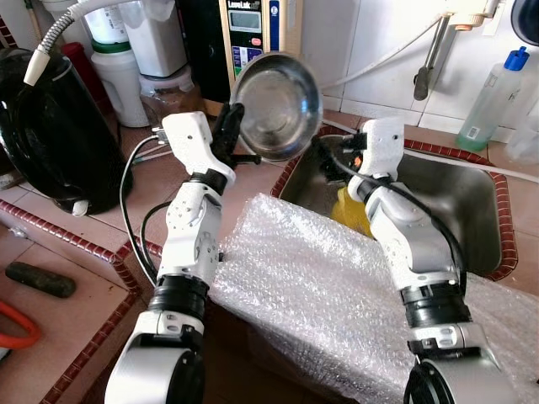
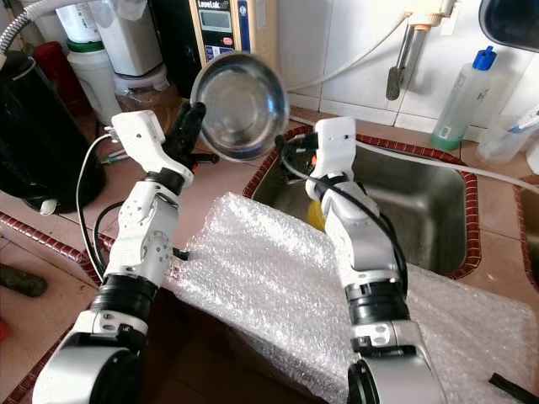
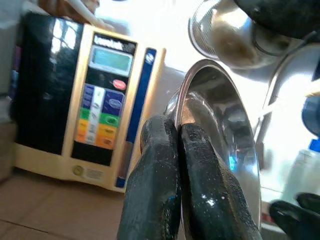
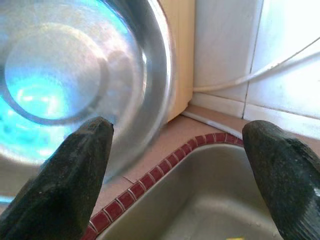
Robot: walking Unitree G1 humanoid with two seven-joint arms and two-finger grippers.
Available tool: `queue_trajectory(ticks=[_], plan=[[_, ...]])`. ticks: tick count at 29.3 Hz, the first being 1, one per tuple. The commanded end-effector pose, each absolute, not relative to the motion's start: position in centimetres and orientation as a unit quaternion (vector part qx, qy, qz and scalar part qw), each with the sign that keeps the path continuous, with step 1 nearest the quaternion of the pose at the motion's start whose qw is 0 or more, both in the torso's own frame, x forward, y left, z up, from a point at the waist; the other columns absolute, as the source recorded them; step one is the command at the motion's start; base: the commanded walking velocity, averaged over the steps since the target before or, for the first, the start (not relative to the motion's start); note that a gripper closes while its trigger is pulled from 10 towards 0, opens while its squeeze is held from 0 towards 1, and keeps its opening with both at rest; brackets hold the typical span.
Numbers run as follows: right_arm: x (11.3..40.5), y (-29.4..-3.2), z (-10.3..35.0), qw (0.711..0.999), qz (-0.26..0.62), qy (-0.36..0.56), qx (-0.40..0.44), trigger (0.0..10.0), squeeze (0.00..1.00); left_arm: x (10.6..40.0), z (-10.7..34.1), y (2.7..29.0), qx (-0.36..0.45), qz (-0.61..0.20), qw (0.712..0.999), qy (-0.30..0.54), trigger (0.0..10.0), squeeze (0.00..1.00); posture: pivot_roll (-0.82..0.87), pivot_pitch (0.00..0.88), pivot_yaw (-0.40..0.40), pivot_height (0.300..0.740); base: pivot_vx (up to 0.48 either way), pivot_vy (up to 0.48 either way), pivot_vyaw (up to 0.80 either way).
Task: Kitchen organization
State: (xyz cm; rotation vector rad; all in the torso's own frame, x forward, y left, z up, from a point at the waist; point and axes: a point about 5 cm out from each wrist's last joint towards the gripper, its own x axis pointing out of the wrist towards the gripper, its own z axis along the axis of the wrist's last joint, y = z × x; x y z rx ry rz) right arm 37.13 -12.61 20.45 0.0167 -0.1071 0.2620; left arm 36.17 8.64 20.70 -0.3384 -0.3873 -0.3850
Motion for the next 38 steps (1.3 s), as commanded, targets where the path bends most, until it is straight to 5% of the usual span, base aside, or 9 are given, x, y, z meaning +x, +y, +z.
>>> queue_trajectory(ticks=[1, 6, 7, 8, 10, 11, 25, 38], plan=[[37.4, -12.5, 20.9, 0.990, 0.129, -0.061, 0.019, 10.0, 0.00, 35.9, 21.4, 8.4, -0.163, -0.204, 0.944, -0.202, 0.0, 0.00, 0.02, 0.000, 0.050, 0.740, 0.000, 0.000, 0.00], [37.7, -12.6, 20.8, 0.990, 0.127, -0.060, 0.033, 10.0, 0.00, 35.4, 21.2, 7.7, -0.174, -0.223, 0.939, -0.197, 0.0, 0.00, 0.02, 0.000, 0.051, 0.740, 0.000, 0.000, 0.00], [38.0, -12.9, 20.7, 0.990, 0.122, -0.058, 0.049, 9.1, 0.00, 35.2, 21.3, 7.5, -0.181, -0.232, 0.935, -0.196, 0.0, 0.00, 0.02, 0.000, 0.053, 0.740, 0.000, 0.000, 0.00], [38.1, -12.9, 20.8, 0.989, 0.121, -0.056, 0.067, 4.7, 0.00, 35.0, 21.5, 7.3, -0.184, -0.240, 0.933, -0.197, 0.0, 0.00, 0.02, 0.000, 0.053, 0.740, 0.000, 0.000, 0.00], [38.2, -13.0, 20.8, 0.988, 0.123, -0.055, 0.074, 4.7, 0.00, 34.9, 21.5, 7.2, -0.183, -0.244, 0.932, -0.197, 0.0, 0.00, 0.02, 0.000, 0.054, 0.740, 0.000, 0.000, 0.00], [38.3, -13.0, 20.9, 0.986, 0.122, -0.057, 0.093, 0.0, 0.00, 34.7, 21.6, 7.0, -0.188, -0.253, 0.929, -0.195, 0.0, 0.00, 0.02, 0.000, 0.053, 0.740, 0.000, 0.000, 0.00], [38.7, -13.9, 21.1, 0.967, 0.112, -0.059, 0.222, 0.0, 0.00, 34.3, 21.4, 7.1, -0.196, -0.260, 0.927, -0.184, 0.0, 0.00, 0.02, 0.000, 0.045, 0.740, 0.000, 0.000, 0.00], [38.2, -13.1, 20.5, 0.955, 0.169, -0.043, 0.241, 0.0, 0.00, 34.4, 21.0, 7.1, -0.199, -0.259, 0.929, -0.173, 0.0, 0.00, 0.02, 0.000, 0.044, 0.740, 0.000, 0.000, 0.00]])
